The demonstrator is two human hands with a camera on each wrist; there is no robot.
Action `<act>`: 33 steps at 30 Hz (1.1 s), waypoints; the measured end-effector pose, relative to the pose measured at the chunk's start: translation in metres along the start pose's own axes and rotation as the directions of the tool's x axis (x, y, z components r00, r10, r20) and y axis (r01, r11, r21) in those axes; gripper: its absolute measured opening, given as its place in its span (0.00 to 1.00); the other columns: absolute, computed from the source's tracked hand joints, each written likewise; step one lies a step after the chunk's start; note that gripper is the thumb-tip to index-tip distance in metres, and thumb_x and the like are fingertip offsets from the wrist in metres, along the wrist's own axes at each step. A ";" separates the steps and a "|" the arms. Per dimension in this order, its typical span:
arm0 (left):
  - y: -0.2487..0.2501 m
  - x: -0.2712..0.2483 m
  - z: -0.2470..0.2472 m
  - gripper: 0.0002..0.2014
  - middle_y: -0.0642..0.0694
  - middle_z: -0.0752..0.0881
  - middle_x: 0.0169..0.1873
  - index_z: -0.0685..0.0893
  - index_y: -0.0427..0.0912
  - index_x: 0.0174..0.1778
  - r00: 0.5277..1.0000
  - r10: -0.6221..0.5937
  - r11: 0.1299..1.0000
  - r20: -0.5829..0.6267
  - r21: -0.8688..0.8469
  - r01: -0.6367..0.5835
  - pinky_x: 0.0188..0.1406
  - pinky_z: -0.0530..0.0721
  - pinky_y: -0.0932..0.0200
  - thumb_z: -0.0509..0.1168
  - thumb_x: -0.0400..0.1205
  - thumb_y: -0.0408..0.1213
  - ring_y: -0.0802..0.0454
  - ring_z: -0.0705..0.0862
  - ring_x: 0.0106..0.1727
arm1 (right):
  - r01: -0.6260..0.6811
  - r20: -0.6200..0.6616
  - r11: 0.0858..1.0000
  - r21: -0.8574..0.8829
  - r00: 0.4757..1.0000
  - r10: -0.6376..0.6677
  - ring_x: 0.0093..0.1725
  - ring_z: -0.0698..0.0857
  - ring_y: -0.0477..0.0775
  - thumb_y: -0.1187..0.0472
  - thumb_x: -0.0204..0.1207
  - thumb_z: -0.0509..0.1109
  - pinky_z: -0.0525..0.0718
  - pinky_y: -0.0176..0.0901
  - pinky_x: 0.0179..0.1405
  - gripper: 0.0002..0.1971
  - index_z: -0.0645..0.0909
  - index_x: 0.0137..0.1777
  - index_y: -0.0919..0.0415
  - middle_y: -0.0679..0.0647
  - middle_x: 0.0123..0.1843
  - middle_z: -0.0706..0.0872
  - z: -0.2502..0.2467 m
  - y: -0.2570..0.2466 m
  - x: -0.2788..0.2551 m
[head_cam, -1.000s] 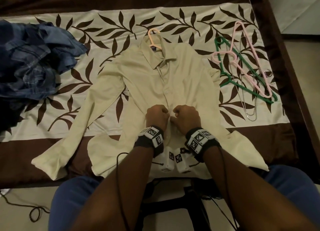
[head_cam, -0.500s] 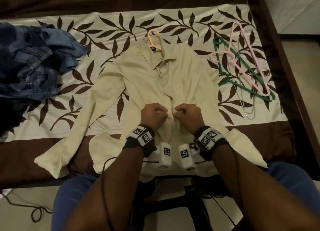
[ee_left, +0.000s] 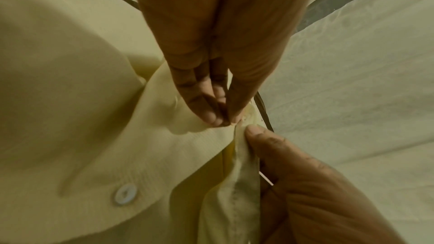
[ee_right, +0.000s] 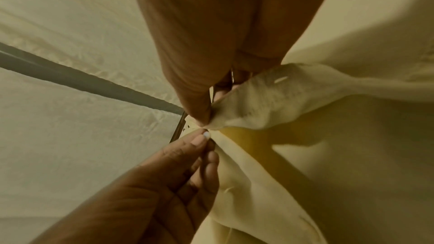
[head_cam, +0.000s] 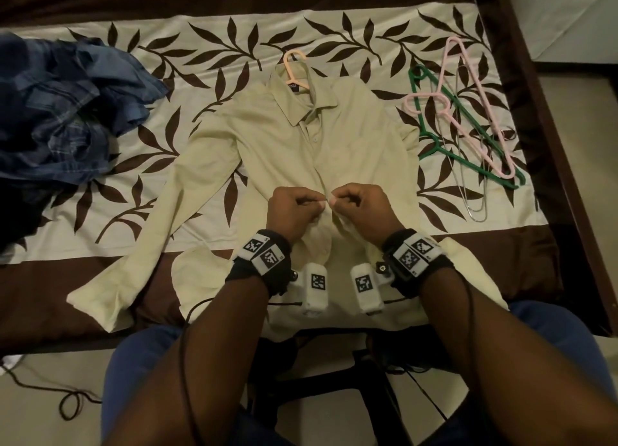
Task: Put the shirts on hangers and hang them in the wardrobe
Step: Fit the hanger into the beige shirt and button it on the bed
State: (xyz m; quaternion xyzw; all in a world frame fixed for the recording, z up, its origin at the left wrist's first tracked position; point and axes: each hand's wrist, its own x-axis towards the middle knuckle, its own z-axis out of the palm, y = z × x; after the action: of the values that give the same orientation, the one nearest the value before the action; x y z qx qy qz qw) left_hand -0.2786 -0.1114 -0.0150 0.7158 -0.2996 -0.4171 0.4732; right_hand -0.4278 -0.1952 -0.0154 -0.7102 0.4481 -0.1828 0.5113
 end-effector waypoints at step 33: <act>0.032 -0.001 0.005 0.06 0.32 0.90 0.35 0.90 0.33 0.38 0.984 -0.177 0.978 0.029 -0.108 0.179 0.49 0.92 0.48 0.73 0.76 0.19 0.41 0.88 0.37 | 0.150 -0.055 0.975 -0.161 0.985 -0.161 0.34 0.87 0.46 0.58 0.68 0.82 0.86 0.43 0.38 0.04 0.92 0.42 0.56 0.49 0.34 0.91 -0.007 -0.007 -0.001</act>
State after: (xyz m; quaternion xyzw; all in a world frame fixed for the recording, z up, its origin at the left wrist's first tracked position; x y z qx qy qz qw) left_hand -0.2847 -0.1242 0.0137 0.7085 -0.2152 -0.4805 0.4699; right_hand -0.4303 -0.1978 -0.0059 -0.7745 0.4209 -0.2105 0.4228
